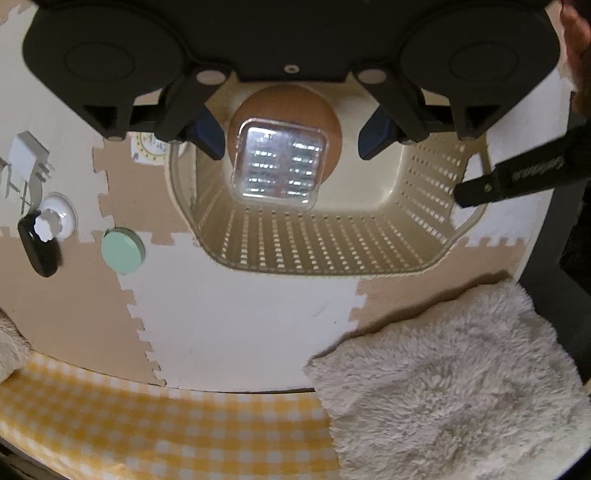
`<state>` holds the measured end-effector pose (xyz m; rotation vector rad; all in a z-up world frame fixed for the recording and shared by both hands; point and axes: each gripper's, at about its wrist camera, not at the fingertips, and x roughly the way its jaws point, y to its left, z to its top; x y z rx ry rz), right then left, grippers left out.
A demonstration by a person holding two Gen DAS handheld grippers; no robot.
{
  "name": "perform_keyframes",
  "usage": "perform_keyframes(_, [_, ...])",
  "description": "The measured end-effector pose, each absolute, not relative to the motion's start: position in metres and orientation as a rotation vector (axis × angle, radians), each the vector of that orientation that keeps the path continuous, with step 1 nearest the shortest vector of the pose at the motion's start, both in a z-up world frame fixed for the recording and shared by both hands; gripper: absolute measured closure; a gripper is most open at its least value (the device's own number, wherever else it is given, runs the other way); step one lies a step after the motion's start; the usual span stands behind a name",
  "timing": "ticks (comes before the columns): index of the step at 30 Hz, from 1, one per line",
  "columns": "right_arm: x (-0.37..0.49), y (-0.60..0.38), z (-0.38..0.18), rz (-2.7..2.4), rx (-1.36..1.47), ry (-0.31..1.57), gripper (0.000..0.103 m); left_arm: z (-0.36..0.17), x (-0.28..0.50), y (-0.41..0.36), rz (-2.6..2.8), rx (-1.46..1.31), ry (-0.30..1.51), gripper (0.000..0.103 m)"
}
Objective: Organize rigid objects
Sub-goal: 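Carry the clear box with the right gripper and release it into the basket, then move the right gripper to the white plug adapter and grasp it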
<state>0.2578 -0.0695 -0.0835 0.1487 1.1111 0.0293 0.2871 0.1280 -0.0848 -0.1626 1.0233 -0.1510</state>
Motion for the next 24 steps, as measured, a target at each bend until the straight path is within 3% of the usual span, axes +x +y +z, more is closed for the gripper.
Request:
perform_keyframes(9, [0.229,-0.083,-0.046,0.131,0.152,1.022,0.012,-0.085,0.286,0.123,-0.155,-0.133,1.024,0.095])
perform_keyframes(12, [0.220,-0.094,-0.033,0.150,0.144,0.989,0.004,-0.085,0.286,0.122,-0.153,-0.125,1.024,0.095])
perform_keyframes(24, [0.193,-0.159,-0.004,0.134,0.034,0.849,0.000,-0.087,0.288,0.119,-0.150,-0.094,1.030,0.095])
